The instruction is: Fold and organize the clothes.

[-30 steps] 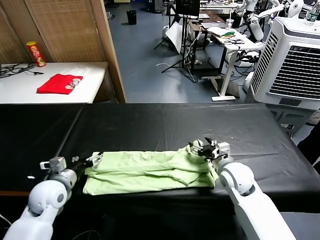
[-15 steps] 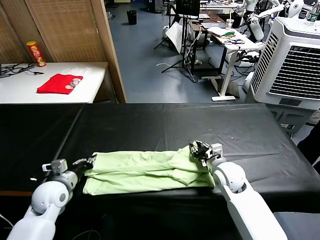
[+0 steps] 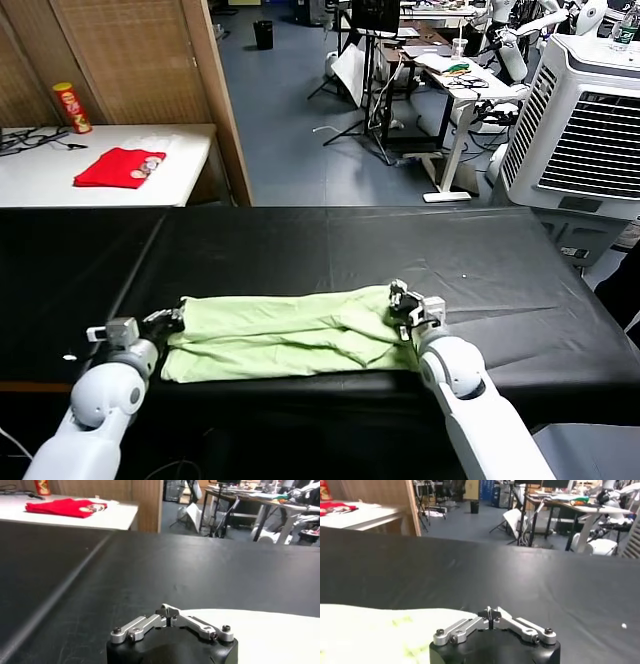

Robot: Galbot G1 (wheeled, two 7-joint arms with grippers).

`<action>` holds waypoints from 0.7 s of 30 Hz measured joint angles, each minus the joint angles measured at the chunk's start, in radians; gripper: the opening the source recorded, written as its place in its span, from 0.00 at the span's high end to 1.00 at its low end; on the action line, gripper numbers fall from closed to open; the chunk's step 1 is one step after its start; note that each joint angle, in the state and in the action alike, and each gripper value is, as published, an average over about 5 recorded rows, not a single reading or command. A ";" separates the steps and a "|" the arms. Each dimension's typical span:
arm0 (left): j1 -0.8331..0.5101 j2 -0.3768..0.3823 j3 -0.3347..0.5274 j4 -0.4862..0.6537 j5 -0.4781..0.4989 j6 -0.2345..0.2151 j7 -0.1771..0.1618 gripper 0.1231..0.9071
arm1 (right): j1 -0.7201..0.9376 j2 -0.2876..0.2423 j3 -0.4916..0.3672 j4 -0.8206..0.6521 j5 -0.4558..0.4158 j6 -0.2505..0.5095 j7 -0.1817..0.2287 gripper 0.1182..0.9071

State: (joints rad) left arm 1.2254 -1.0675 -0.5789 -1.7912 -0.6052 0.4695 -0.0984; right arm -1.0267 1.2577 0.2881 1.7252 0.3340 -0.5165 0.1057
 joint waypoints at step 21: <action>0.186 -0.028 -0.113 -0.182 -0.071 -0.004 0.001 0.14 | -0.198 -0.055 0.100 0.276 0.021 0.003 -0.027 0.14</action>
State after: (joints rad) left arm 1.4112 -1.0955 -0.6921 -1.9731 -0.6766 0.4654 -0.0977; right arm -1.2249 1.2030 0.3880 2.0011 0.3550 -0.5134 0.0783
